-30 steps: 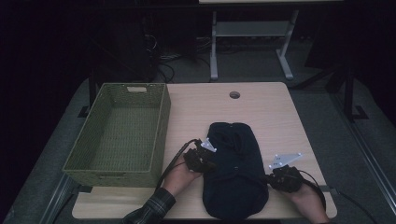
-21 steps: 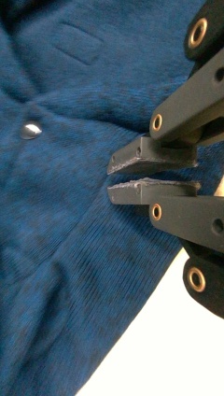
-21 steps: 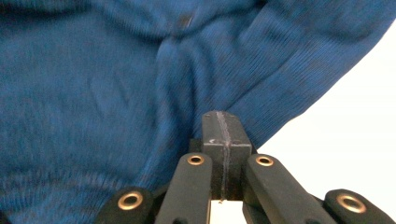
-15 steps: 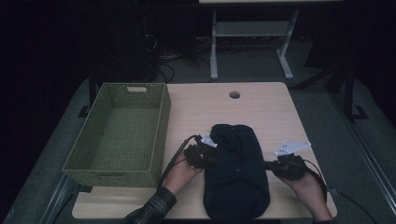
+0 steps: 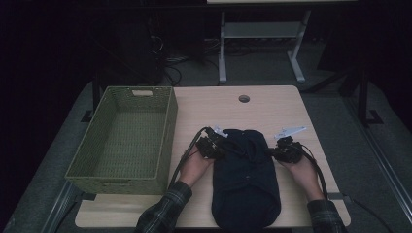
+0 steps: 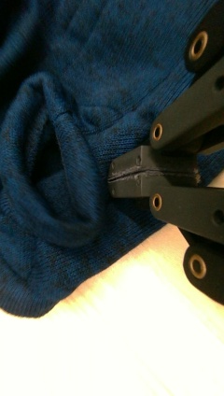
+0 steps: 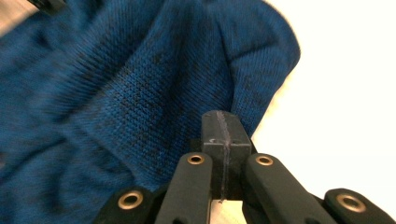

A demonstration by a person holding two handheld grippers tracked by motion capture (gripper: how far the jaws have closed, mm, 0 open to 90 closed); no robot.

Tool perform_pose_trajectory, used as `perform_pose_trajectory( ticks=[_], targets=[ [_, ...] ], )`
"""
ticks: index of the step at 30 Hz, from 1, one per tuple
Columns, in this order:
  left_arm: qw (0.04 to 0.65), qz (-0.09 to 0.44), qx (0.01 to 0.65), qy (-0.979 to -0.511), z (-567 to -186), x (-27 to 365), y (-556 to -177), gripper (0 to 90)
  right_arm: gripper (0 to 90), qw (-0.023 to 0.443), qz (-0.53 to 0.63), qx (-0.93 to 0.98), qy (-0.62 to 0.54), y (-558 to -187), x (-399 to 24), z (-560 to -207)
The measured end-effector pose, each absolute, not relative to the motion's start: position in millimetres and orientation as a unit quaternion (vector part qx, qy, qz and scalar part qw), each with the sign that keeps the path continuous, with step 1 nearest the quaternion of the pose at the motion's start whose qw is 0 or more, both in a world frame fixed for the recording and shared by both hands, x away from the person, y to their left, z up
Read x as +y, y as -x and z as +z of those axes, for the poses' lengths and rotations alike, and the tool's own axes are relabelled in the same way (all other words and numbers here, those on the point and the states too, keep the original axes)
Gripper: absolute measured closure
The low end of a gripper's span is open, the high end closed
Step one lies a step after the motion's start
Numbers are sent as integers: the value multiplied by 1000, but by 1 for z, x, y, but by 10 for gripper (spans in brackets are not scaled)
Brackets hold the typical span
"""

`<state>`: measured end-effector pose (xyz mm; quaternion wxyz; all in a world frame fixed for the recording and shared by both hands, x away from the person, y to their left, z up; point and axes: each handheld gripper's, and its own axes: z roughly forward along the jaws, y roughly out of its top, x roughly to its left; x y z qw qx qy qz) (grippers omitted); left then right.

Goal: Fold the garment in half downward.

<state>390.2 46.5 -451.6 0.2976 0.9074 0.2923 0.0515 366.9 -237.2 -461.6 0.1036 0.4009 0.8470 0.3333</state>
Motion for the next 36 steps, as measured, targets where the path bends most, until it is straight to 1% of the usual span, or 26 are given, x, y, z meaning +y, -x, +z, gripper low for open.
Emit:
perform_pose_trajectory(
  ticks=[2,4,6,10,12,15,19,20,21,23,26,27,29,30,31,35,36],
  targets=[
    [291,52,291,-910,-451,47,-390,900,900,107,331,847,-401,-368,-238,-462],
    [286,53,288,-912,-451,48,-389,900,900,125,308,853,-401,-366,-237,-462],
    [283,53,290,-913,-452,51,-387,900,900,127,307,854,-400,-365,-239,-463],
    [297,28,301,-906,-454,58,-383,900,900,136,297,860,-392,-362,-237,-462],
    [289,27,295,-910,-453,59,-378,900,900,139,292,863,-389,-360,-236,-461],
    [289,30,286,-913,-453,60,-370,900,900,133,288,865,-389,-357,-238,-460],
    [291,27,287,-912,-452,59,-372,899,900,124,294,865,-388,-358,-239,-460],
    [286,31,285,-914,-450,60,-374,889,900,122,297,865,-386,-359,-239,-459],
    [286,34,286,-914,-448,61,-375,857,900,119,304,863,-386,-359,-241,-457],
    [294,47,292,-909,-442,63,-378,822,899,120,309,862,-383,-362,-242,-452],
    [303,69,298,-902,-433,67,-386,788,861,119,336,853,-381,-367,-245,-442],
    [310,69,301,-900,-429,69,-389,785,833,112,335,854,-381,-370,-245,-440],
    [326,65,305,-893,-425,72,-396,752,810,114,335,855,-380,-375,-245,-437],
    [328,65,303,-893,-424,72,-399,736,776,104,338,854,-381,-379,-246,-436],
    [327,65,302,-893,-423,72,-400,715,748,105,335,854,-383,-381,-246,-435],
    [325,61,301,-894,-422,71,-410,642,694,112,350,846,-385,-389,-247,-432],
    [326,64,305,-892,-422,71,-413,626,672,106,350,846,-388,-391,-248,-432]
  ],
)
